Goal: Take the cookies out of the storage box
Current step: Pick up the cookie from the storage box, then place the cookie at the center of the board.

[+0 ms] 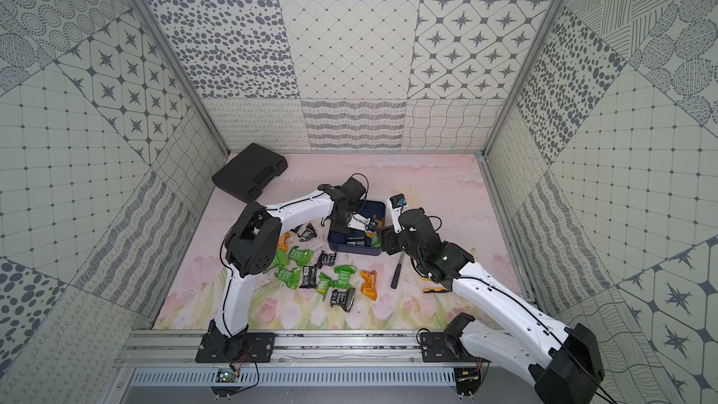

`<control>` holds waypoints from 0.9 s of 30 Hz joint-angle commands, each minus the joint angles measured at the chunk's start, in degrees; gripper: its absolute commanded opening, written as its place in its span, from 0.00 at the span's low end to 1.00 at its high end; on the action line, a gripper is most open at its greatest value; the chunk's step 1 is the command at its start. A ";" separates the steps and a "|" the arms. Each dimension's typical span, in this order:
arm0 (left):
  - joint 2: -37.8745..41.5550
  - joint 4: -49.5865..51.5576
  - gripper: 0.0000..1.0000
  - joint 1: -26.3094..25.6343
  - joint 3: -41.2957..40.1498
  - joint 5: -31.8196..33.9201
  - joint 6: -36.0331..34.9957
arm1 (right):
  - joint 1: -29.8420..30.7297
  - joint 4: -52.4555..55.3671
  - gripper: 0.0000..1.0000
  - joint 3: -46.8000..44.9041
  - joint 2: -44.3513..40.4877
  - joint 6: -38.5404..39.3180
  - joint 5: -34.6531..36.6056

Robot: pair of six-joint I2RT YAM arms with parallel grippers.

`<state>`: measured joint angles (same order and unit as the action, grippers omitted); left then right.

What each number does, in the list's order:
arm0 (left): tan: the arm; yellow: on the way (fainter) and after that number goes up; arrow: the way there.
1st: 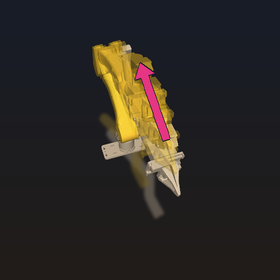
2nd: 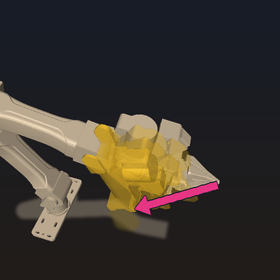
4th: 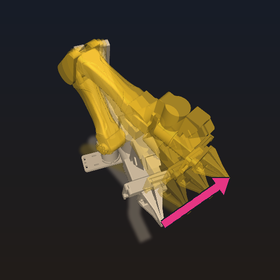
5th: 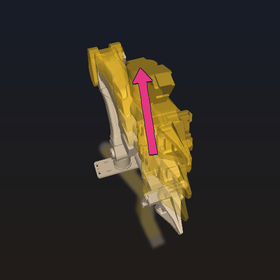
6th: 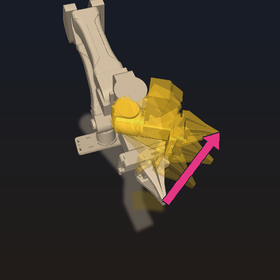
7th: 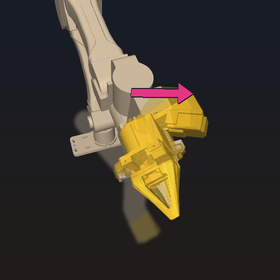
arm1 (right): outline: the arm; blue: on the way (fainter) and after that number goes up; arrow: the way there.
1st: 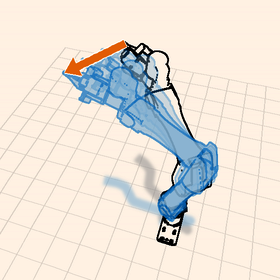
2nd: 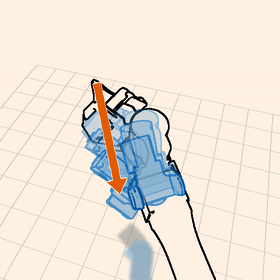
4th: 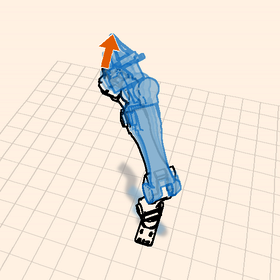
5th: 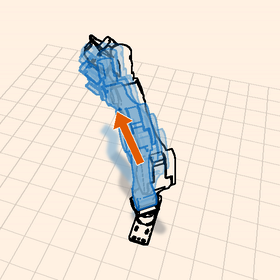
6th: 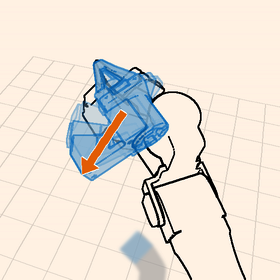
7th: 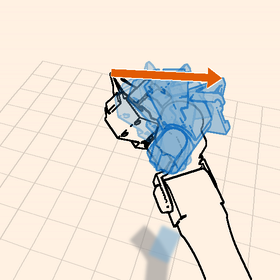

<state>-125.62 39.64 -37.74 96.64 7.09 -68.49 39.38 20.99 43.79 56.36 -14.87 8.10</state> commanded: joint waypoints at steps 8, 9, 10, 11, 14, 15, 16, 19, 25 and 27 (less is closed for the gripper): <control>7.00 -1.81 0.25 -1.33 -1.46 -3.48 12.49 | -0.30 -0.71 0.68 -1.08 -4.01 -0.95 1.56; 8.52 -1.96 0.25 -1.37 -2.16 -4.07 14.84 | -0.29 -0.73 0.68 -1.08 -4.10 -1.03 1.52; 9.95 -1.95 0.25 -1.37 -2.85 -4.47 16.89 | -0.31 -0.70 0.68 -1.13 -4.06 -1.03 1.45; 11.67 -2.14 0.25 -1.39 -3.88 -4.79 19.34 | -0.28 -0.75 0.68 -0.99 -4.07 -0.99 1.34; 17.85 -3.20 0.25 -0.90 -7.94 -5.44 27.55 | -0.28 -0.91 0.68 -0.78 -3.79 -0.86 0.82; 19.87 -3.54 0.25 -0.37 -9.33 -5.63 30.37 | -0.28 -0.98 0.68 -0.76 -3.63 -0.79 0.65; 22.15 -3.76 0.25 0.49 -10.96 -6.10 34.60 | -0.32 -1.09 0.68 -0.77 -3.37 -0.78 0.55; 29.36 -4.60 0.25 4.01 -16.84 -7.80 44.37 | -0.28 -1.53 0.68 -0.97 -2.60 -1.00 0.33; 44.96 -5.03 0.25 16.60 -31.44 -17.51 60.39 | -0.34 -2.97 0.67 -0.99 -0.54 -2.39 -0.49; 48.25 -3.38 0.25 20.52 -34.84 -18.60 61.28 | -0.31 -3.20 0.67 -1.00 0.13 -2.66 -0.35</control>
<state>-84.75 34.83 -24.12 68.93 -2.37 -25.82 39.22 20.53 43.48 55.64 -16.23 8.03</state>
